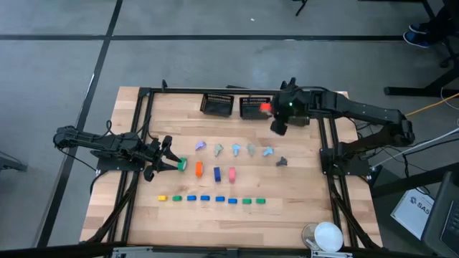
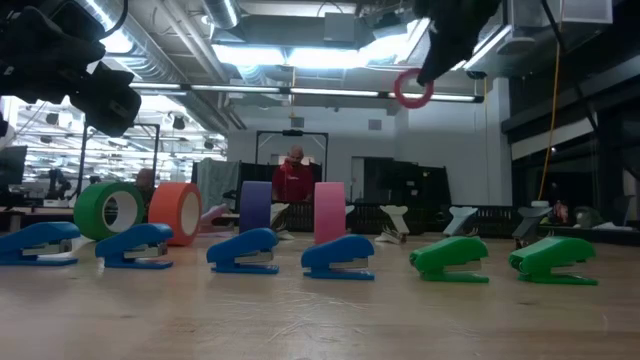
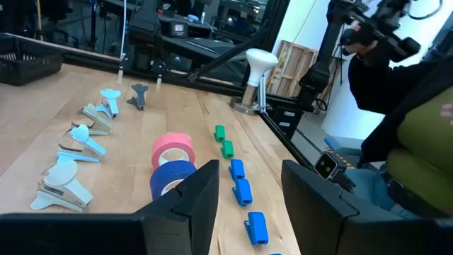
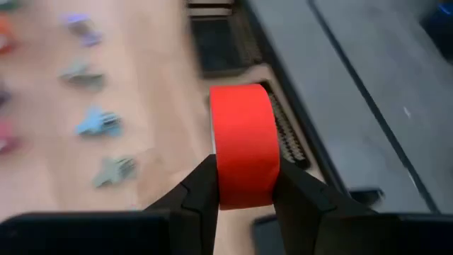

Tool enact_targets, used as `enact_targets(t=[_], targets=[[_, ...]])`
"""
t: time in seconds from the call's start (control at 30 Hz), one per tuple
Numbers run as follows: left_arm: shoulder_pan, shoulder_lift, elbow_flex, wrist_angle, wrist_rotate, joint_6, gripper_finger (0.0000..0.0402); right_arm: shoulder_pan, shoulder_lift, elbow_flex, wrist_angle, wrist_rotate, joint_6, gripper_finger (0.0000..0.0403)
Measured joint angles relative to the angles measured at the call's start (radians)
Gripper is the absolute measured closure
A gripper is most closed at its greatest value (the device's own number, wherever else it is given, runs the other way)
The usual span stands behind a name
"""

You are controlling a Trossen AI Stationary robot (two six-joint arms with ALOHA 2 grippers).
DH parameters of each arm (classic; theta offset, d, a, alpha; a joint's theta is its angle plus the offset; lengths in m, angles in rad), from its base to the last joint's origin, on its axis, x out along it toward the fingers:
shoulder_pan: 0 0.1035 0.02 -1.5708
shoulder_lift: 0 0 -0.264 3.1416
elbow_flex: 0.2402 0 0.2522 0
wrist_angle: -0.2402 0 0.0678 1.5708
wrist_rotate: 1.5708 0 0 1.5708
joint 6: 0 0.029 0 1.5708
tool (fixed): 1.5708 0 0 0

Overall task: Pick and place Stapler, Stapler remover, tape
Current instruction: Put the red tape into the right black bin

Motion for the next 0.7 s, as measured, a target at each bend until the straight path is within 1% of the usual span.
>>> enact_targets(t=[0.17,0.47,0.57,0.7], targets=[[0.0,0.0,0.0,0.0,0.0,0.0,0.0251,-0.103,0.0,0.0,-0.006,0.03,0.065,0.0294],[0.0,0.0,0.0,0.0,0.0,0.0,0.0251,-0.273,0.001,0.0,-0.007,0.029,0.067,0.0294],[0.0,0.0,0.0,0.0,0.0,0.0,0.0251,-0.334,0.001,0.0,-0.011,0.017,0.007,0.0289],[0.0,0.0,0.0,0.0,0.0,0.0,0.0251,-0.409,0.012,0.0,-0.011,-0.049,-0.096,0.0285]])
